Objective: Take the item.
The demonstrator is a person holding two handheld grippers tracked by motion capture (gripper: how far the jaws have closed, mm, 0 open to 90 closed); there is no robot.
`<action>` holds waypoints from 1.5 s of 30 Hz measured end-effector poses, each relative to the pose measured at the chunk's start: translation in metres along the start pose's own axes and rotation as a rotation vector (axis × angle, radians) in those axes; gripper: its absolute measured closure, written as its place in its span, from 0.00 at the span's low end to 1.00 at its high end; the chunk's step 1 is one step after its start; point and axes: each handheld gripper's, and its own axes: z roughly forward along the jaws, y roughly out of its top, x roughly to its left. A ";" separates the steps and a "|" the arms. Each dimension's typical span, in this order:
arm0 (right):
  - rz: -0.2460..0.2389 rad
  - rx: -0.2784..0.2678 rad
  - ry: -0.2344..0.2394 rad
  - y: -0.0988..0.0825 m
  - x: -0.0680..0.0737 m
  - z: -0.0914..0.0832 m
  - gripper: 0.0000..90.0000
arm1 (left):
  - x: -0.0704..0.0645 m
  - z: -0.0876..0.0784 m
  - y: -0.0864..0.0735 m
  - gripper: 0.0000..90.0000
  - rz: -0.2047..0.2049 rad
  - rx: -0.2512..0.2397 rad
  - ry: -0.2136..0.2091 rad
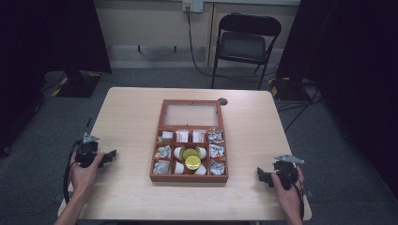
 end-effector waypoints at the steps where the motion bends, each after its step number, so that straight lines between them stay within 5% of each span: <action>1: 0.000 0.000 0.000 0.000 0.000 0.000 0.00 | -0.001 0.000 0.001 0.19 0.010 0.001 0.000; 17: 0.000 0.000 0.000 0.000 0.000 0.000 0.00 | -0.014 -0.010 0.007 0.26 0.015 -0.047 -0.076; 18: 0.000 0.000 0.000 0.000 0.000 0.000 0.00 | -0.017 -0.012 0.009 0.26 0.045 -0.041 -0.061; 25: 0.000 0.000 0.000 0.000 0.000 0.000 0.00 | -0.027 -0.017 0.014 0.27 0.087 -0.051 -0.096; 45: 0.000 0.000 0.000 0.000 0.000 0.000 0.00 | -0.050 -0.033 0.026 0.28 0.140 -0.136 -0.181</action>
